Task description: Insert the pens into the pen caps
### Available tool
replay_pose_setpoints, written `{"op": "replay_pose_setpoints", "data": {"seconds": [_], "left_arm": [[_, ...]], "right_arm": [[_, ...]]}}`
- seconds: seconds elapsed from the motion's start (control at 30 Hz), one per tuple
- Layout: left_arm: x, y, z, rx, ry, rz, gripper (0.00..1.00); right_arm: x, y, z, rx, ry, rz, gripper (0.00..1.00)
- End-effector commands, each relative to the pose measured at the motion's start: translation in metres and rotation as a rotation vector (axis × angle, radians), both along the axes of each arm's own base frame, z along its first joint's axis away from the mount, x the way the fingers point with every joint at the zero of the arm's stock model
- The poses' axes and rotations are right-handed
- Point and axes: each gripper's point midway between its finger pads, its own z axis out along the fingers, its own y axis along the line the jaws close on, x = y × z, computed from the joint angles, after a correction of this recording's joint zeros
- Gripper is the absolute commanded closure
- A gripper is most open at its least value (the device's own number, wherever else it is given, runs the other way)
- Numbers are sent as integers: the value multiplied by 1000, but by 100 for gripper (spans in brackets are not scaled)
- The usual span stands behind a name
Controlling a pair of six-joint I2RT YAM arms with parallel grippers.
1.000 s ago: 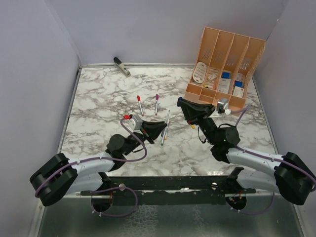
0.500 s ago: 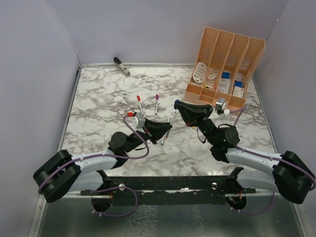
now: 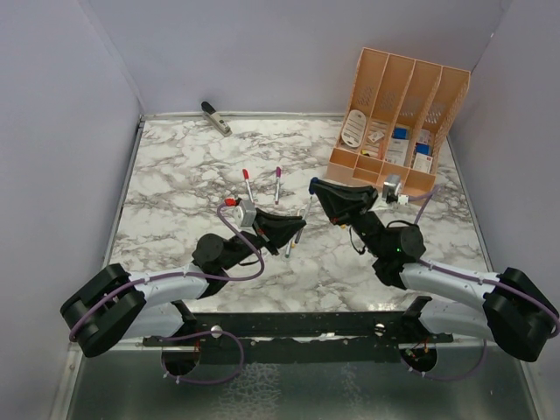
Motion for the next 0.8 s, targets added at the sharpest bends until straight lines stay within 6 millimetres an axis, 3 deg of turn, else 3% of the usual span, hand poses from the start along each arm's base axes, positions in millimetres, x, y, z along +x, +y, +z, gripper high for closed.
{"op": "replay_pose_setpoints", "data": {"seconds": [0.0, 0.77], "left_arm": [[-7, 3, 22, -60, -52, -19, 100], [-2, 5, 15, -52, -31, 10, 100]], "right_arm": [[-3, -4, -2, 1, -5, 1, 99], [-6, -5, -3, 23, 7, 18, 99]]}}
